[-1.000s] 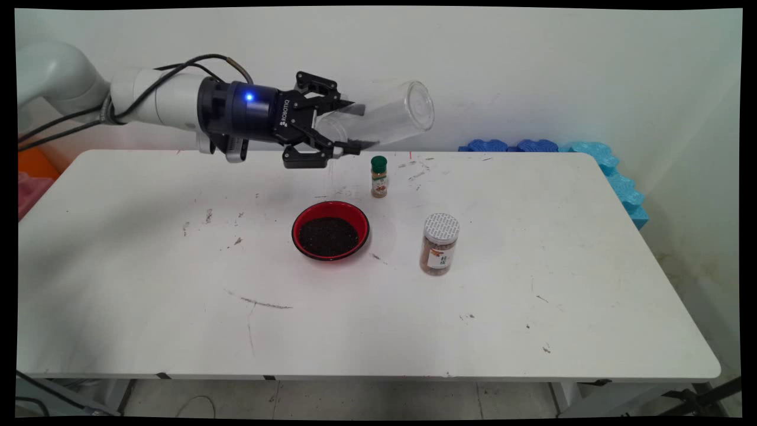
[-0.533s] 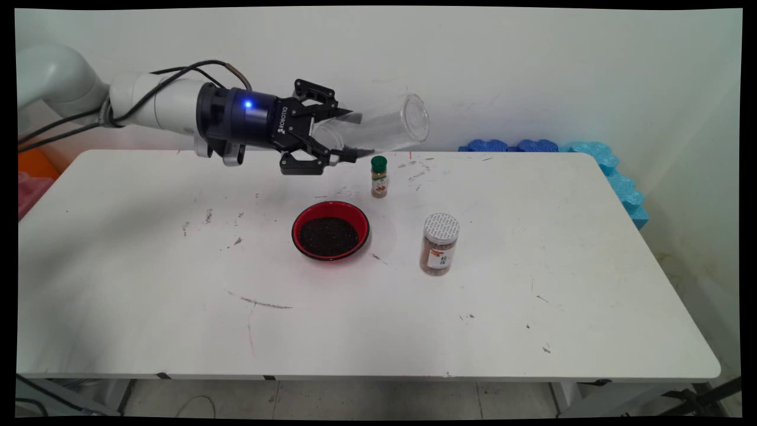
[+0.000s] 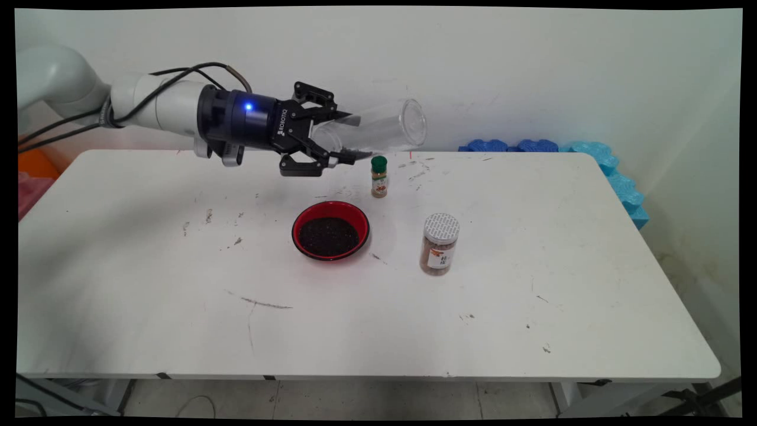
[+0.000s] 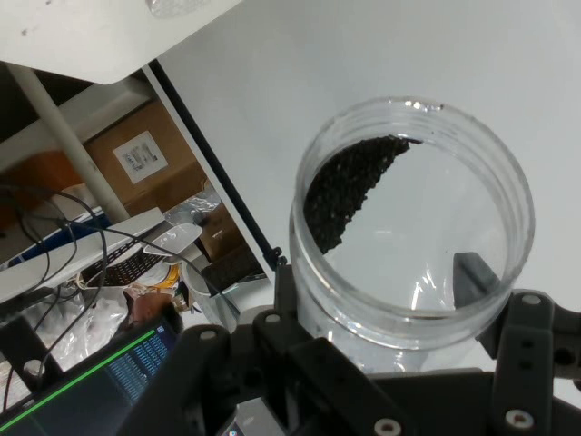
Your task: Pour the black seasoning powder in the red bowl
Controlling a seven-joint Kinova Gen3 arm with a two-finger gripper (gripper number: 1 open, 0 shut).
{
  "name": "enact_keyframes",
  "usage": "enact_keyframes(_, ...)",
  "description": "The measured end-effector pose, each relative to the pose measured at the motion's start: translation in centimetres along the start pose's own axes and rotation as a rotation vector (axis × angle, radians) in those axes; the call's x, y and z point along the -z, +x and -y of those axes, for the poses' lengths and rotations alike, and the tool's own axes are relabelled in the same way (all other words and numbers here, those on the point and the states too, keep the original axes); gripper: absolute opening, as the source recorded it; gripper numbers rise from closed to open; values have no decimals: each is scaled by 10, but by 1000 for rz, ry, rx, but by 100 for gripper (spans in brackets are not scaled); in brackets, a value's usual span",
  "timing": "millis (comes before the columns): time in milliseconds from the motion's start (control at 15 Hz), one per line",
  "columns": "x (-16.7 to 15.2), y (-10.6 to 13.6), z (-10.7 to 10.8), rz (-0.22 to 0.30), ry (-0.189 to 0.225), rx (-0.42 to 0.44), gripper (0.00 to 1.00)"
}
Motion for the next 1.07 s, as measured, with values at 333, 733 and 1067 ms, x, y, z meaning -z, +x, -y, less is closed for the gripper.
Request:
enact_keyframes(333,-1,1,0,-5,2,-3,0)
enact_keyframes(733,-2,3,0,-18,12,-36,0)
enact_keyframes(1067,-3,2,-3,-31,27,-122,0)
